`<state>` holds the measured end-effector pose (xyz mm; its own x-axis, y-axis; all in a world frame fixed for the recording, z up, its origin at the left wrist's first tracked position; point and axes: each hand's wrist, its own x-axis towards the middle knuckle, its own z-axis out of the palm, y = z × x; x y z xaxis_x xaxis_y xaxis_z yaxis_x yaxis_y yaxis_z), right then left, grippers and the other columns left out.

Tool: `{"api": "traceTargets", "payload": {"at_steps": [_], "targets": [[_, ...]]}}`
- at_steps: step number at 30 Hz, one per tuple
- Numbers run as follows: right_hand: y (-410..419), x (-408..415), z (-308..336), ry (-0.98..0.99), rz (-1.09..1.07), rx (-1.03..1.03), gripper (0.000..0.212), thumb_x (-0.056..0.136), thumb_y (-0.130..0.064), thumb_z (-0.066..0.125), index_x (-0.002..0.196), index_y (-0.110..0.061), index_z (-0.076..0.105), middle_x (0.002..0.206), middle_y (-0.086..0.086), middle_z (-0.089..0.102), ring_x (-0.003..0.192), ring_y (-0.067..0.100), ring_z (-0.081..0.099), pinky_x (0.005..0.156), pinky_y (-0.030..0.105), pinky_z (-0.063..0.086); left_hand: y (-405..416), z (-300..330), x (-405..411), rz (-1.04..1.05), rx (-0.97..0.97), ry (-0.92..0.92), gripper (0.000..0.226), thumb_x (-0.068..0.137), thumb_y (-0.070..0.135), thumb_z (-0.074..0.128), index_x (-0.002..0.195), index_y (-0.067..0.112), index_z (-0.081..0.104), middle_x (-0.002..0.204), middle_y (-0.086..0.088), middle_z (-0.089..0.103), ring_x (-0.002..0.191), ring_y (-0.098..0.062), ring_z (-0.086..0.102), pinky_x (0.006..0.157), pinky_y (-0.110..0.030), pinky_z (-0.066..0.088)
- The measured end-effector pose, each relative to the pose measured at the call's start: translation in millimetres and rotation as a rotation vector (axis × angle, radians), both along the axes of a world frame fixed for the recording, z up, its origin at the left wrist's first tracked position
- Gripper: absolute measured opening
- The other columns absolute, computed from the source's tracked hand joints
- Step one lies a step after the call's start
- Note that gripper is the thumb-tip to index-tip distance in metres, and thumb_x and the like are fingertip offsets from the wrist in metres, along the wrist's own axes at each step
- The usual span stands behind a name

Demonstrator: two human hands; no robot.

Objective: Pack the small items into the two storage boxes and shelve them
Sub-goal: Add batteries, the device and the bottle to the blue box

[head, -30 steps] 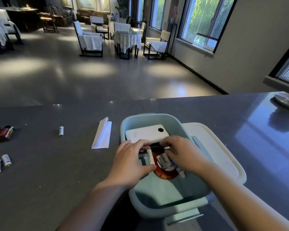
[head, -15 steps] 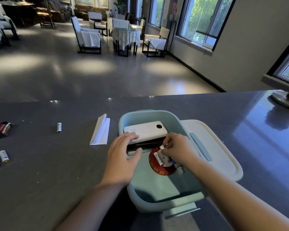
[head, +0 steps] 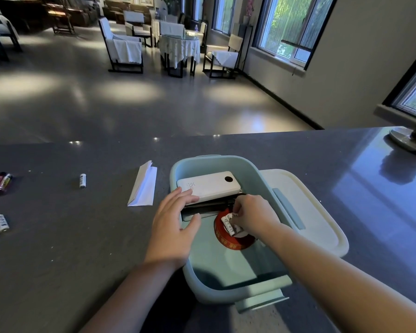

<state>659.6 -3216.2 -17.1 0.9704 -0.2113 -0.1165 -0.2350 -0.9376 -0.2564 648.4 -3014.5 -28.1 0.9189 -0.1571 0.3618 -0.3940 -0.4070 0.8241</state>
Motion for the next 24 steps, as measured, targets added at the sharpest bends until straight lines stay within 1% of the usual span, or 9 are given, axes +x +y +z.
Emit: {"api": "traceTargets", "payload": {"at_steps": [2,3,5,7,10,14,17,21,24], "targets": [[0.7,-1.7,3.1,-0.047,-0.019,0.017,0.016,0.084,-0.03,0.066,0.096,-0.021,0.064,0.099,0.0,0.067,0.087,0.021,0.062,0.074,0.033,0.054,-0.1,-0.9,0.6,-0.002,-0.001,-0.003,0.032,0.079,0.028,0.053,0.109,0.028,0.063,0.122,0.029,0.046,0.126,0.019,0.025,0.099,0.001,0.015],[2.1,-2.7,5.1,-0.075,-0.023,0.015,0.022,0.083,-0.037,0.066,0.098,-0.021,0.062,0.098,-0.002,0.065,0.086,0.02,0.061,0.072,0.033,0.053,-0.1,-1.3,0.9,-0.003,-0.003,-0.005,0.032,0.079,0.028,0.053,0.109,0.028,0.063,0.123,0.03,0.046,0.126,0.018,0.026,0.099,0.001,0.015],[5.4,-4.9,6.7,-0.059,-0.003,-0.03,0.045,0.078,-0.052,0.068,0.108,-0.02,0.056,0.102,-0.005,0.057,0.09,0.019,0.059,0.071,0.032,0.05,-0.2,-2.1,1.2,-0.002,-0.007,-0.011,0.032,0.079,0.027,0.053,0.109,0.027,0.063,0.123,0.029,0.046,0.127,0.017,0.026,0.1,0.0,0.016],[8.1,-6.7,5.0,0.027,0.016,-0.079,0.063,0.072,-0.058,0.07,0.116,-0.019,0.049,0.111,-0.002,0.056,0.096,0.021,0.059,0.072,0.032,0.049,-0.3,-2.6,1.2,0.0,-0.008,-0.011,0.032,0.079,0.027,0.054,0.109,0.027,0.063,0.123,0.029,0.046,0.127,0.016,0.027,0.1,0.0,0.016],[8.1,-6.3,0.7,0.078,0.018,-0.087,0.059,0.073,-0.051,0.072,0.114,-0.016,0.048,0.111,0.002,0.06,0.097,0.023,0.06,0.069,0.031,0.046,-0.6,-2.8,1.5,0.002,-0.01,-0.01,0.032,0.078,0.028,0.053,0.109,0.026,0.063,0.122,0.032,0.044,0.127,0.017,0.026,0.101,-0.001,0.016],[6.3,-5.6,0.7,0.069,-0.034,-0.038,0.054,0.074,-0.05,0.072,0.109,-0.015,0.05,0.104,0.002,0.063,0.093,0.023,0.062,0.071,0.033,0.051,-0.9,-2.0,1.3,0.003,-0.003,-0.009,0.033,0.078,0.029,0.053,0.11,0.026,0.063,0.122,0.033,0.043,0.127,0.016,0.027,0.101,-0.002,0.016],[5.7,-5.8,0.6,0.074,-0.056,-0.027,0.055,0.075,-0.05,0.072,0.111,-0.014,0.05,0.104,0.002,0.064,0.094,0.024,0.062,0.073,0.035,0.052,-0.6,-1.7,1.0,0.001,0.004,-0.008,0.033,0.078,0.029,0.053,0.11,0.028,0.063,0.121,0.034,0.042,0.127,0.017,0.026,0.101,-0.002,0.016],[5.3,-6.3,0.8,0.081,-0.061,-0.027,0.056,0.075,-0.051,0.071,0.112,-0.015,0.051,0.105,0.002,0.064,0.094,0.023,0.062,0.073,0.034,0.052,-0.7,-1.8,1.1,-0.005,0.005,0.001,0.033,0.078,0.03,0.052,0.11,0.029,0.062,0.121,0.034,0.042,0.127,0.018,0.024,0.103,-0.007,0.017],[7.4,-9.8,9.2,0.087,-0.068,-0.042,0.056,0.075,-0.056,0.069,0.111,-0.018,0.051,0.098,-0.002,0.061,0.088,0.02,0.061,0.07,0.032,0.052,-1.0,-0.6,1.5,-0.011,-0.006,0.004,0.03,0.081,0.028,0.055,0.11,0.029,0.062,0.123,0.026,0.048,0.127,0.016,0.027,0.106,-0.014,0.021]]}}
